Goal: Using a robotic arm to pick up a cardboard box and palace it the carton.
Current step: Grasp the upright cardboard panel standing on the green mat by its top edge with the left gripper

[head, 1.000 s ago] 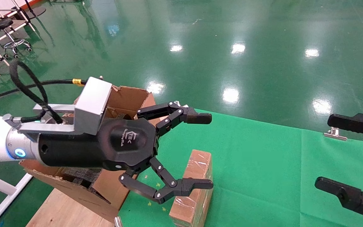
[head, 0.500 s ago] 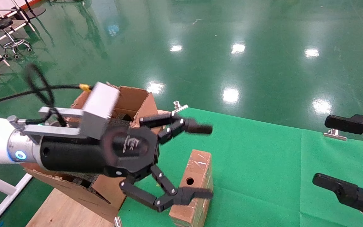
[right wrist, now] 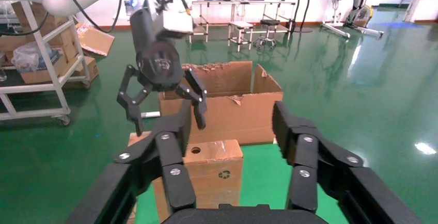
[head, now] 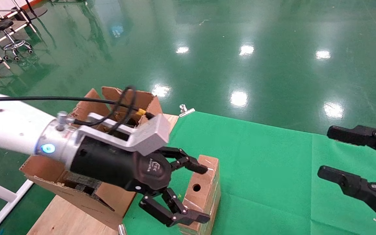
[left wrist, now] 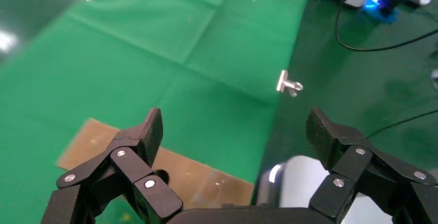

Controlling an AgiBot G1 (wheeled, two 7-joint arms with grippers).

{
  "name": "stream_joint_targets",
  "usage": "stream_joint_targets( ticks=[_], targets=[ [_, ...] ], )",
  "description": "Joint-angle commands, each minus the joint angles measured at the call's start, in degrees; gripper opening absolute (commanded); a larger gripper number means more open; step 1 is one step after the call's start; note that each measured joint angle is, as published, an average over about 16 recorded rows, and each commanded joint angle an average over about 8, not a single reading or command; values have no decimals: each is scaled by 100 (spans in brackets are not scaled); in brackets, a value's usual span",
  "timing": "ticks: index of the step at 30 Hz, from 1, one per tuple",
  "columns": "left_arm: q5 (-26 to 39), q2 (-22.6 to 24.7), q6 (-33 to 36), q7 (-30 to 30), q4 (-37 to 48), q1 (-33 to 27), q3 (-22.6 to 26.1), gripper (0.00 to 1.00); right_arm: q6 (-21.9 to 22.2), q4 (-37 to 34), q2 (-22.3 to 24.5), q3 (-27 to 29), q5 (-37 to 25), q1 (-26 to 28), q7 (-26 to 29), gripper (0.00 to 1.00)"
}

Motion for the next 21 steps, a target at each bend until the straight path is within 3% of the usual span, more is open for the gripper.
stream_joint_targets(
  ticks=[1, 12, 21],
  targets=[
    [183, 71, 36, -254, 18, -220, 272, 100, 0, 0, 0, 0, 0, 0, 0, 0],
    [414, 195, 9, -536, 65, -521, 715, 100, 1, -1, 1, 0, 2, -1, 0, 0],
    [1185, 709, 22, -2057, 125, -1648, 1621, 100, 2, -1, 1, 0, 3, -1, 0, 0]
  ],
)
